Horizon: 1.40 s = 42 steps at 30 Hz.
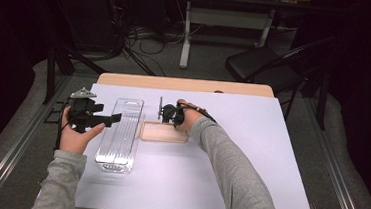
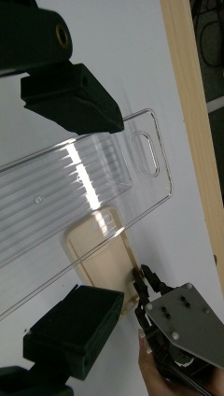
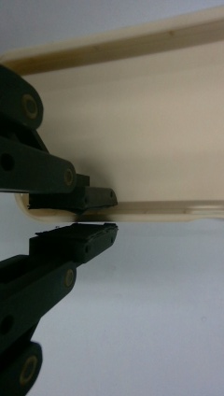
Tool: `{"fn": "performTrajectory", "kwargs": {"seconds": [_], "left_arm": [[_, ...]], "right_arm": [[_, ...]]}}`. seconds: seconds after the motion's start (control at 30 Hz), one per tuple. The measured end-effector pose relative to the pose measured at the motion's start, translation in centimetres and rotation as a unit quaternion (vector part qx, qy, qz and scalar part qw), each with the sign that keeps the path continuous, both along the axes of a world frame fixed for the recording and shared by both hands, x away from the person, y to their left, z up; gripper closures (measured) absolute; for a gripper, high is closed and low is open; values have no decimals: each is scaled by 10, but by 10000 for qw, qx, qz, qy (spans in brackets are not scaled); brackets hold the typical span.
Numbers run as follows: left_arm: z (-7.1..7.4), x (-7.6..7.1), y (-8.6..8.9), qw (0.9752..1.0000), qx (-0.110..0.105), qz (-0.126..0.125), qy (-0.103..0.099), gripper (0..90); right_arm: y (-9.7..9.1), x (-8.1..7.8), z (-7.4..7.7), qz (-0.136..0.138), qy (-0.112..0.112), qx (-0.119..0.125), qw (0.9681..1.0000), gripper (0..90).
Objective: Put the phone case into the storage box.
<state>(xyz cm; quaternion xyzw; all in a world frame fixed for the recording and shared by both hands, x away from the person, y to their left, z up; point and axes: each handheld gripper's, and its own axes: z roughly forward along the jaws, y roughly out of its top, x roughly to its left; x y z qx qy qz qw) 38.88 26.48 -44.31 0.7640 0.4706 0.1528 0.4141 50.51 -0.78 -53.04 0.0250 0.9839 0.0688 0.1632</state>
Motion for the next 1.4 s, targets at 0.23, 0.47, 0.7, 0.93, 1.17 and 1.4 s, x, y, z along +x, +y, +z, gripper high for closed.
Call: {"fn": "performTrajectory", "kwargs": {"seconds": [0.23,0.47,0.7,0.93,1.17,1.4], "left_arm": [[1,0,1,10000,13,-5,5,159],[0,0,0,10000,15,-6,-1,159],[0,0,1,10000,16,-2,7,159],[0,0,0,10000,12,-8,22,159],[0,0,0,10000,12,-1,18,159],[-1,1,0,10000,17,6,20,159]], "right_arm": [[0,0,0,15,-1,-18,10000,822],[0,0,-1,7,-8,-46,10000,845],[0,0,-1,64,-44,-101,9999,870],[0,0,-1,113,-52,-122,9998,875],[-1,-1,-1,114,-53,-131,9998,877],[0,-1,-1,131,-64,-139,9998,878]]}}
